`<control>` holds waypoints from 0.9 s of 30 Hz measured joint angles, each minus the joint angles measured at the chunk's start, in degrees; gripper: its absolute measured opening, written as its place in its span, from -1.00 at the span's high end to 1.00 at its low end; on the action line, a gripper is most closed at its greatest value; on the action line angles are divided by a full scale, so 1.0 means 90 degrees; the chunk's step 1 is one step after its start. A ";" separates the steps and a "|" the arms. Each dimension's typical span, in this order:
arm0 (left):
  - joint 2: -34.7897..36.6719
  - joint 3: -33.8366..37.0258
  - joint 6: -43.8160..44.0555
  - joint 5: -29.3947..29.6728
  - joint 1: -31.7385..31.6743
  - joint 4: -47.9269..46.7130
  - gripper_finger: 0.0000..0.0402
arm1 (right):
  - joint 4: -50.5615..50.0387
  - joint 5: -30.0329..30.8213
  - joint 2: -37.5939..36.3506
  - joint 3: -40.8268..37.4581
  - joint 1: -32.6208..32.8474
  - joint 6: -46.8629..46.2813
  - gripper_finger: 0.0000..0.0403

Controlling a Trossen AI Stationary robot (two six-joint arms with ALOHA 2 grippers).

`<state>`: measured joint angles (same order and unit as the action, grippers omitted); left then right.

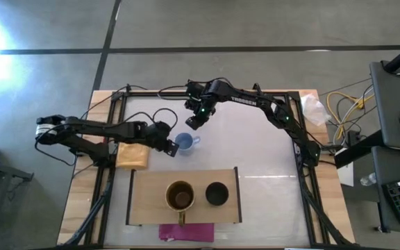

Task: Stack small to large cups/mugs on shelf
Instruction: Put the light blue mug on the shelf

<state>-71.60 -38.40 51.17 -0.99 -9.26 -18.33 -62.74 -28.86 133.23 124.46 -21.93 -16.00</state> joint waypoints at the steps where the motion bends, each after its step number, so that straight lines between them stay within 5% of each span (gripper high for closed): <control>1: -0.0041 0.0053 0.0002 0.0002 -0.0002 0.0173 0.92 | -0.0002 -0.0128 0.0000 -0.0046 -0.0027 0.0006 0.96; 19: -0.0329 0.0098 0.0121 0.0087 -0.0022 0.0537 0.92 | 0.0435 0.0036 0.0000 -0.0784 -0.0059 0.0182 0.96; 27: -0.0357 0.0135 0.0099 0.0184 -0.0158 0.0687 0.92 | 0.0055 -0.0503 0.0000 -0.0804 -0.0002 0.0286 0.96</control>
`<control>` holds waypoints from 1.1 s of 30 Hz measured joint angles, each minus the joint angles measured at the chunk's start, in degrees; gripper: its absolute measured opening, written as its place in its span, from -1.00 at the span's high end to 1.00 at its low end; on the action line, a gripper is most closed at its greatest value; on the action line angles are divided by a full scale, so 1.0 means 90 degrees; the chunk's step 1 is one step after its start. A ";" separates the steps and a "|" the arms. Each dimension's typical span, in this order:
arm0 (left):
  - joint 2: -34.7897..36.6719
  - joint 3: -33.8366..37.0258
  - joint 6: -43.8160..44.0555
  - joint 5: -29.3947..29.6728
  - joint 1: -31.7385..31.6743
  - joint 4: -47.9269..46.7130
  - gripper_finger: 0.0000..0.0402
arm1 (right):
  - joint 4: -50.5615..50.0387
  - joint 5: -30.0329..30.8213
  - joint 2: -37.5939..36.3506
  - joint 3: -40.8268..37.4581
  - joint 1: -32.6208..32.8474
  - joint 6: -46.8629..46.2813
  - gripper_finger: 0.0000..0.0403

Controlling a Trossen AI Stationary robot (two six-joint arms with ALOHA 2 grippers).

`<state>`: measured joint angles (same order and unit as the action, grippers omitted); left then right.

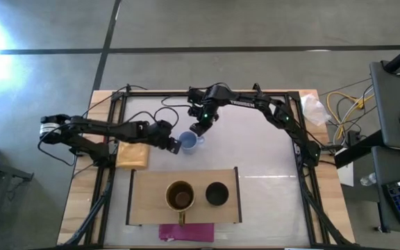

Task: Stack small to large cups/mugs on shelf
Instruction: Put the light blue mug on the shelf

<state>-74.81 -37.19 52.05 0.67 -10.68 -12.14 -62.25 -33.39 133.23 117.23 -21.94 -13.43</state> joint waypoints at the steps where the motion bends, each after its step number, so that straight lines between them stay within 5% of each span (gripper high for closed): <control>1: -0.0018 0.0000 -0.0015 0.0023 -0.0040 0.0019 0.92 | -0.0080 -0.0001 0.0000 0.0000 0.0033 0.0052 0.96; 25: -0.0053 0.0010 -0.0386 0.0055 -0.0411 0.0268 0.92 | 0.0019 -0.0331 0.0005 0.0000 0.0828 0.0319 0.96; 33: 0.0037 0.0021 -0.0374 -0.0030 -0.0374 -0.0607 0.92 | 0.0543 -0.0480 0.0007 -0.0002 0.0917 0.0058 0.96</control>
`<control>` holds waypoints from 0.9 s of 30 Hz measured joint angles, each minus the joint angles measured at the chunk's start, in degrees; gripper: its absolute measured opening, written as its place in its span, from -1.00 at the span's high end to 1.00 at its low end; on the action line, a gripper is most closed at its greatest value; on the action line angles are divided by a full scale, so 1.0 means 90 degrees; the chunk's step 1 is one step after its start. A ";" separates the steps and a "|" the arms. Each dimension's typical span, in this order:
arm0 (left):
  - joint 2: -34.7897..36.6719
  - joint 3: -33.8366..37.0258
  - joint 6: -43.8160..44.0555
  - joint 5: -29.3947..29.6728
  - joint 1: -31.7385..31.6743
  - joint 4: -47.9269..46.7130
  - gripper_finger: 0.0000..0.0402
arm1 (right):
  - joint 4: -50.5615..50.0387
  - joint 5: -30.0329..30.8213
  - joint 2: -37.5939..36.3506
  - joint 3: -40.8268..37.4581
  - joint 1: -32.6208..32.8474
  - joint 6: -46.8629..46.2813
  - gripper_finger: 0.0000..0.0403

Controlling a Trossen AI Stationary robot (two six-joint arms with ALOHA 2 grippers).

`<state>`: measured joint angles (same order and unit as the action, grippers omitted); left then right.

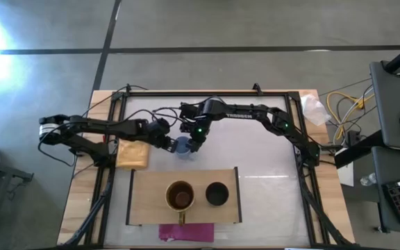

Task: Stack small to large cups/mugs on shelf
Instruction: Put the light blue mug on the shelf

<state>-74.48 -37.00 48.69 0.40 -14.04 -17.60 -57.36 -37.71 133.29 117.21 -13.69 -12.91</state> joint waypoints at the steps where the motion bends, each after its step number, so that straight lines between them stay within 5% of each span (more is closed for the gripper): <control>1: 0.0045 0.0006 -0.0005 0.0005 0.0000 -0.0192 0.92 | 0.0058 -0.0018 0.0000 0.0000 -0.0002 -0.0028 0.96; 13: 0.0869 0.0168 -0.0113 0.0164 0.0053 -0.0973 0.92 | 0.0402 -0.0052 0.0000 0.0000 0.0015 -0.0235 0.96; 27: 0.1082 0.0777 -0.0117 0.0192 0.0070 -0.0086 0.92 | 0.0975 -0.0694 0.0002 0.0000 0.0177 -0.0789 0.96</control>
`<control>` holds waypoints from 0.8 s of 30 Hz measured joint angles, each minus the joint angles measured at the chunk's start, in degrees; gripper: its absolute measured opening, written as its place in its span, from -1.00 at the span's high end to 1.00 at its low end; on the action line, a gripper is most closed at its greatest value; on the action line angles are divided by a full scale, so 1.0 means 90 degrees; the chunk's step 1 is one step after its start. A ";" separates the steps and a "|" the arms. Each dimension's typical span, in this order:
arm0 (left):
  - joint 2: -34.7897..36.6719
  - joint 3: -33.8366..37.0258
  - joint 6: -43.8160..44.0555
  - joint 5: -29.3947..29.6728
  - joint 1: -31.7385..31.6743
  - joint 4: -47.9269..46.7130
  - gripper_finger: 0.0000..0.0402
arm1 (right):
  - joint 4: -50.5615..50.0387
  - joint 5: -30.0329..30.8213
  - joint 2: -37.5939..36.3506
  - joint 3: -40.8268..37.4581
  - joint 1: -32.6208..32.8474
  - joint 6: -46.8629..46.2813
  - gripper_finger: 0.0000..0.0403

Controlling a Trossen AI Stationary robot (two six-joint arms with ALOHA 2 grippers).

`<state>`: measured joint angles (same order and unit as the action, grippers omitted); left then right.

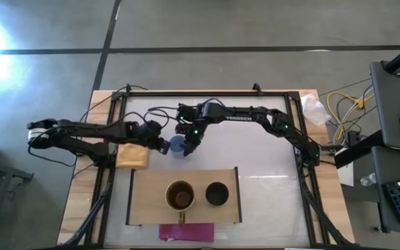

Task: Stack small to large cups/mugs on shelf
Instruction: Put the light blue mug on the shelf

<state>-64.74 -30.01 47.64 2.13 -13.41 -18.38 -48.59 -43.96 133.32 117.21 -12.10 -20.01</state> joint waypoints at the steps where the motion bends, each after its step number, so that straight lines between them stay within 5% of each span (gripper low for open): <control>1: -0.0004 0.0052 0.0000 0.0000 -0.0002 0.0143 0.92 | -0.0001 0.0000 0.0000 0.0000 0.0026 -0.0004 0.96; 24: 0.0241 0.0188 0.0674 -0.0387 0.0614 0.0199 0.92 | -0.0285 0.1065 -0.0001 0.0036 -0.0384 -0.0424 0.96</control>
<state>-62.57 -28.32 53.71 -1.35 -7.89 -16.59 -51.15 -34.37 133.31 117.54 -15.55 -23.82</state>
